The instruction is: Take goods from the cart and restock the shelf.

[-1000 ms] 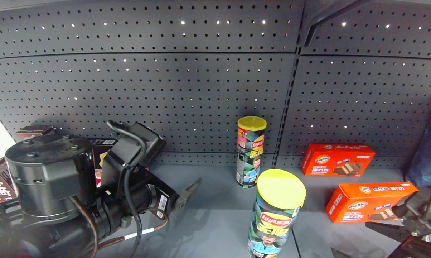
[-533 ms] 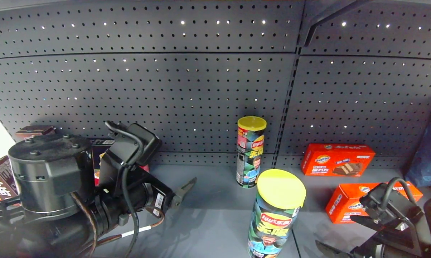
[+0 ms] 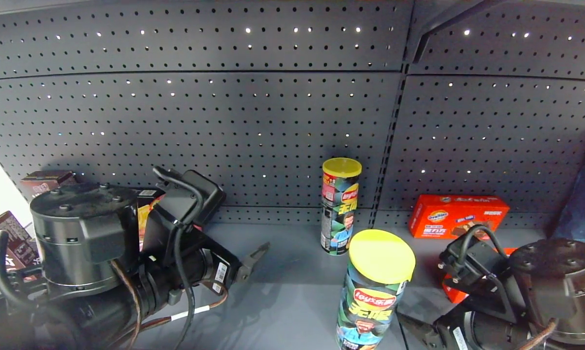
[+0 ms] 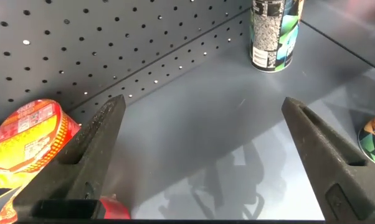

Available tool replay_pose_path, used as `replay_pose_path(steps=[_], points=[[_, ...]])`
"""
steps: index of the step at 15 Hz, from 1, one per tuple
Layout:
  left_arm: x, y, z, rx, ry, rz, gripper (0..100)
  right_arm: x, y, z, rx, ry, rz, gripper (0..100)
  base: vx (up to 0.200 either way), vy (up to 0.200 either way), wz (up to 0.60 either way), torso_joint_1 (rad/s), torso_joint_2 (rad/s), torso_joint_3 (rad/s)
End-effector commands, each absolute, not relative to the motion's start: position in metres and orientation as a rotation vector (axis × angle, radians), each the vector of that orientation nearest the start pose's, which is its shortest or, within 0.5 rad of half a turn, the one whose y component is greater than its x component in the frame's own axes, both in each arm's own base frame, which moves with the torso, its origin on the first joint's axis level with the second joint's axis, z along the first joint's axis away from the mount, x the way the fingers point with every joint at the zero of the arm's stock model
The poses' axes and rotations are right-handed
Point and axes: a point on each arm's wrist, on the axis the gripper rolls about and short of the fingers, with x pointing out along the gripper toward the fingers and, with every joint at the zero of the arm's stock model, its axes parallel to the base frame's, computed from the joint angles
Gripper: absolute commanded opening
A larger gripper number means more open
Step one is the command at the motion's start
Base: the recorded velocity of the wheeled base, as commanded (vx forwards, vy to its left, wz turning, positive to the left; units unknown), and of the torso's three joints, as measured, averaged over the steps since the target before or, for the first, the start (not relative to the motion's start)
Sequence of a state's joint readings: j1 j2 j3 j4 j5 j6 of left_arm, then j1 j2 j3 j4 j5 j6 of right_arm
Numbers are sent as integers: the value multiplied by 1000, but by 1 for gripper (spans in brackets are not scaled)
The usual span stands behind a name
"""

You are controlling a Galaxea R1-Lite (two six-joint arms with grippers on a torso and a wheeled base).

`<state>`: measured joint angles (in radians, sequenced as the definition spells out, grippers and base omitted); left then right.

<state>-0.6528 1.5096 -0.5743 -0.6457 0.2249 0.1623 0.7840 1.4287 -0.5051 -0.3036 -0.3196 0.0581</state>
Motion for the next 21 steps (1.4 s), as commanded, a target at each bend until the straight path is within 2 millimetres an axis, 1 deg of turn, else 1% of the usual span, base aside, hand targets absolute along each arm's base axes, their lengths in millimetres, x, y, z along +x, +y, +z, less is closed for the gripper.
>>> replay_pose_path(steps=[1,4,9,15,21], points=[[199,-145,172,288,240,-445,100,157,150,141,-286,559,444,100,0,0,0,0,0,0],[200,-146,170,290,244,-446,100,158,156,140,-294,562,462,100,0,0,0,0,0,0],[203,-149,170,292,245,-446,100,156,157,139,-299,565,467,100,0,0,0,0,0,0],[203,-149,170,290,245,-446,100,163,165,138,-301,567,470,100,0,0,0,0,0,0],[202,-148,168,294,251,-446,100,164,166,138,-298,564,475,100,0,0,0,0,0,0]])
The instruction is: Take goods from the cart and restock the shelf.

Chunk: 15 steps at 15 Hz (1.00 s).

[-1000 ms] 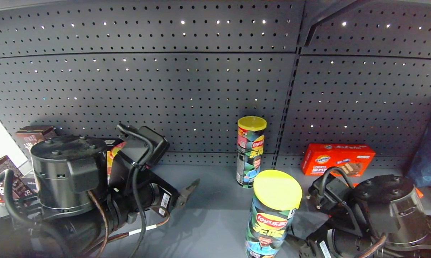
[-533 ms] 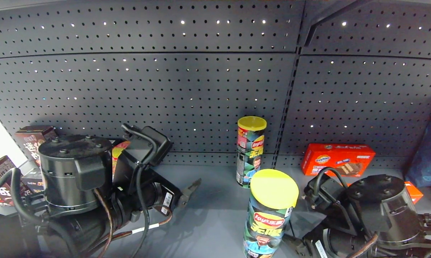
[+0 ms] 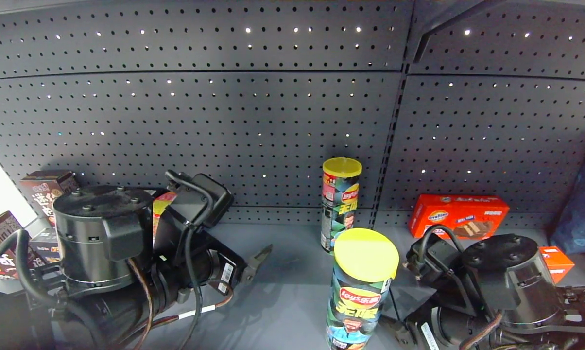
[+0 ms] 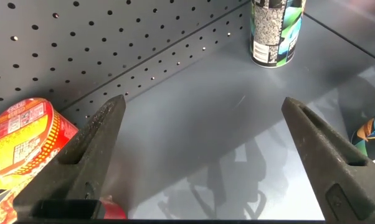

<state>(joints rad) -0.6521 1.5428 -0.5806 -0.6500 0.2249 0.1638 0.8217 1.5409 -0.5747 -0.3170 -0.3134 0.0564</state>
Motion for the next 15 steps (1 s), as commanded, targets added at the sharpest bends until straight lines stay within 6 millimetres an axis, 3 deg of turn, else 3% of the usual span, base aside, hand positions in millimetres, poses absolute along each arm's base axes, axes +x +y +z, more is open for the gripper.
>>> replay_pose_path(steps=[1,15], points=[[202,-148,168,295,252,-446,100,163,166,138,-298,564,475,100,0,0,0,0,0,0],[202,-148,166,296,255,-446,100,168,170,134,-295,565,481,100,0,0,0,0,0,0]])
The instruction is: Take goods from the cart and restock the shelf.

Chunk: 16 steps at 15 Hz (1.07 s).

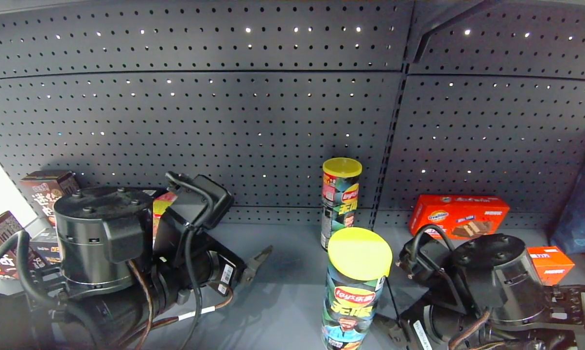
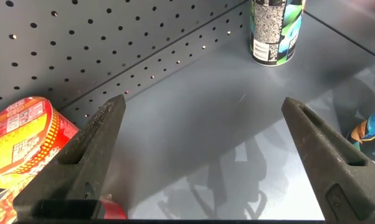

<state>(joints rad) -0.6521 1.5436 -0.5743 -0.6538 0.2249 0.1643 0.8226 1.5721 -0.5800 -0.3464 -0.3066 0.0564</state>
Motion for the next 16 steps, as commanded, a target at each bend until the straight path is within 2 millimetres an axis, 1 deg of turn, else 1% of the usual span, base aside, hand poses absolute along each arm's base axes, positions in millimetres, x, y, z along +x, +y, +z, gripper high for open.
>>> replay_pose_path(steps=[1,2,4,5,7,8,9,10,11,12,14,15,16], points=[[201,-147,165,300,259,-447,100,166,168,133,-297,567,477,100,0,0,0,0,0,0],[201,-147,164,299,256,-447,100,164,166,134,-295,564,478,100,0,0,0,0,0,0],[196,-143,162,296,250,-446,100,155,154,140,-275,541,474,100,0,0,0,0,0,0],[193,-141,165,290,238,-447,100,151,147,145,-258,522,471,100,0,0,0,0,0,0],[187,-137,175,273,201,-451,100,143,133,157,-212,470,473,100,0,0,0,0,0,0],[182,-133,185,252,160,-457,100,133,122,167,-178,420,477,100,0,0,0,0,0,0],[177,-129,193,237,128,-454,100,127,113,172,-159,391,464,100,0,0,0,0,0,0],[176,-129,194,234,122,-453,100,127,111,173,-155,386,460,100,0,0,0,0,0,0],[166,-119,207,208,70,-440,100,121,93,181,-116,335,406,100,0,0,0,0,0,0],[158,-102,216,185,27,-389,100,117,76,186,-87,294,331,100,0,0,0,0,0,0],[140,-77,225,156,-34,-318,100,109,48,189,-81,239,186,100,0,0,0,0,0,0],[131,-66,228,142,-63,-283,100,104,39,190,-79,215,133,100,0,0,0,0,0,0],[119,-52,224,140,-68,-230,100,96,27,191,-61,181,58,100,0,0,0,0,0,0]])
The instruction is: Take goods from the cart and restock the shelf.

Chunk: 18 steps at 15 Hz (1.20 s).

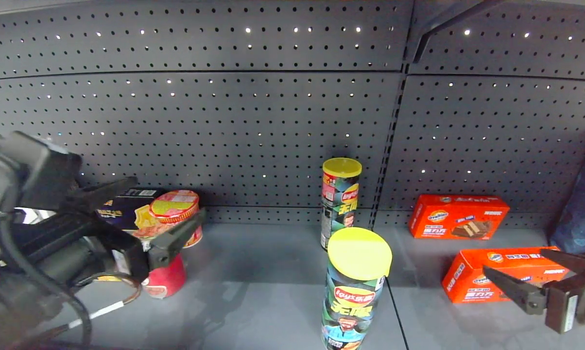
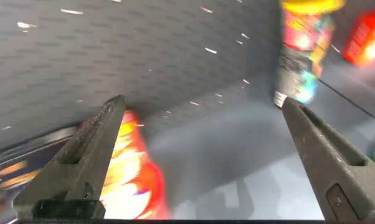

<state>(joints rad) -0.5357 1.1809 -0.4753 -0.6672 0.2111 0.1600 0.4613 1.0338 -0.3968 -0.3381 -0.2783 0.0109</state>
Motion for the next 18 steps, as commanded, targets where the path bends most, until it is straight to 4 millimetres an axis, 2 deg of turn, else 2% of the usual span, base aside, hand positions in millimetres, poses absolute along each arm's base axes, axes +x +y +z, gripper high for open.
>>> replay_pose_path(steps=[1,5,7,8,10,11,12,14,16,18], points=[[109,-42,220,141,-65,-190,100,90,20,189,-51,167,5,100,0,0,0,0,0,0],[70,-12,200,109,-104,-8,100,51,2,162,-55,165,-179,100,0,0,0,0,0,0],[63,-8,194,101,-109,27,100,45,0,157,-58,172,-218,100,0,0,0,0,0,0],[36,2,173,98,-90,148,100,25,-7,136,-58,183,-318,100,0,0,0,0,0,0],[6,5,151,112,-25,171,100,9,-9,118,-44,154,-368,100,0,0,0,0,0,0],[-2,6,145,115,-19,169,100,5,-9,114,-42,136,-356,100,0,0,0,0,0,0],[-14,6,135,116,-25,121,100,-3,-9,106,-37,83,-272,100,0,0,0,0,0,0],[-26,5,122,116,-36,18,100,-13,-8,87,-35,33,-93,100,0,0,0,0,0,0],[-28,5,116,122,-11,-10,100,-15,-5,85,-41,39,44,100,0,0,0,0,0,0],[-24,4,103,124,32,-22,100,-15,-5,85,-46,37,70,100,0,0,0,0,0,0]])
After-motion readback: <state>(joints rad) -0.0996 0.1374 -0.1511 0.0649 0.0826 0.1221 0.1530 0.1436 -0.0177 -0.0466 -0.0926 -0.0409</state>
